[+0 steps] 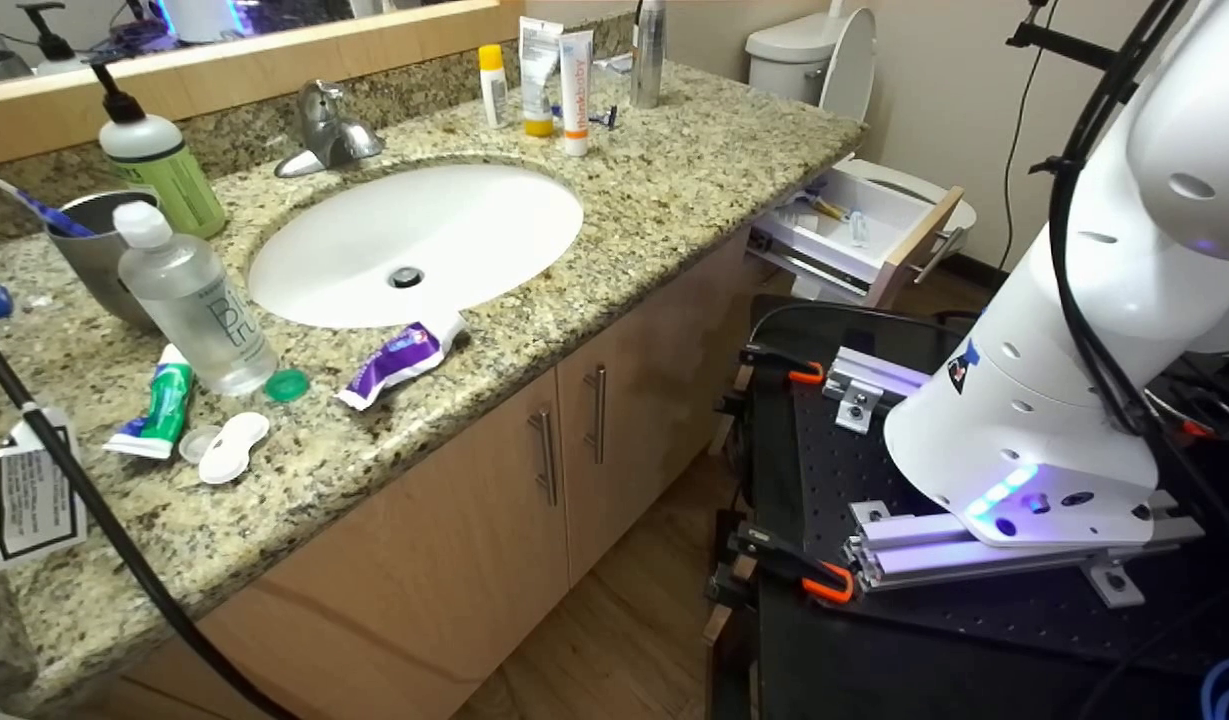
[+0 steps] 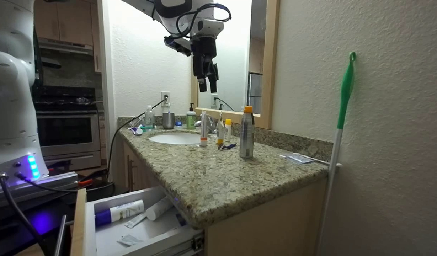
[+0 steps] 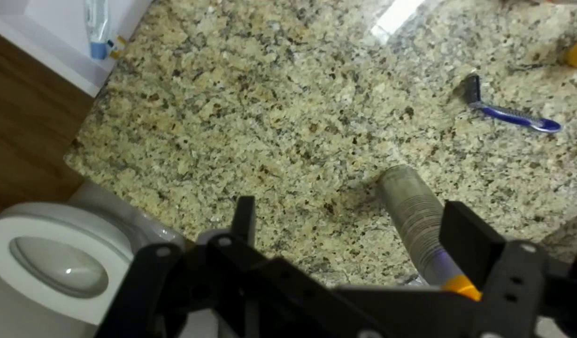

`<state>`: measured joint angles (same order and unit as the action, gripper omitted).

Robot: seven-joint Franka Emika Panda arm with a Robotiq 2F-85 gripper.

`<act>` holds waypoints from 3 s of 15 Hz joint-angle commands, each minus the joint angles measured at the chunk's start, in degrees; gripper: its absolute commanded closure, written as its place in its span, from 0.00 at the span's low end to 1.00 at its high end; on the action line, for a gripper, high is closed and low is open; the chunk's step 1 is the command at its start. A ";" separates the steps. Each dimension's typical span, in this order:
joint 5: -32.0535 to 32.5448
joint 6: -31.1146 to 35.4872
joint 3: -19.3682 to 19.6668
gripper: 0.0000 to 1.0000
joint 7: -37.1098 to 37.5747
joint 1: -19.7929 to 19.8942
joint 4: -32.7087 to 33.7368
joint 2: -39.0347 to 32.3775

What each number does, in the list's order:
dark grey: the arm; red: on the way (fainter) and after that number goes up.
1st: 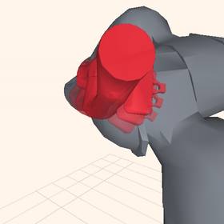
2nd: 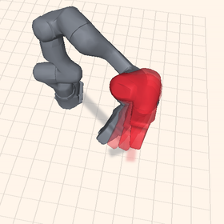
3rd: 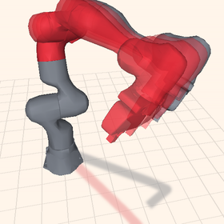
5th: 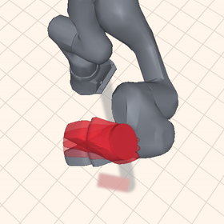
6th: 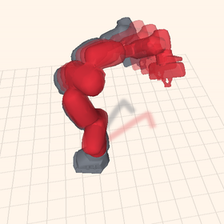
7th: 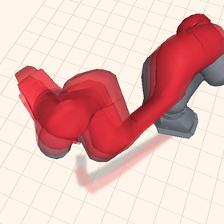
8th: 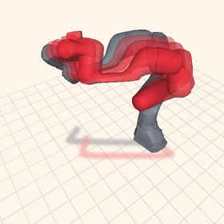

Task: Pick the bottle and move it to the left

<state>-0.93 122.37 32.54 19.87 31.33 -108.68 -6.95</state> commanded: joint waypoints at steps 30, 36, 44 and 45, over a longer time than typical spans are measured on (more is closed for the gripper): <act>-0.54 2.73 -1.77 0.00 48.96 0.84 23.96 -24.51; -5.49 0.95 -3.32 0.00 45.43 3.12 25.07 -22.03; -10.19 -16.06 -10.00 0.00 35.29 8.84 36.57 -32.39; -9.54 -15.09 -9.48 0.00 37.12 8.49 37.67 -33.09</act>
<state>-10.39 109.52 23.55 56.71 38.34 -76.78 -36.32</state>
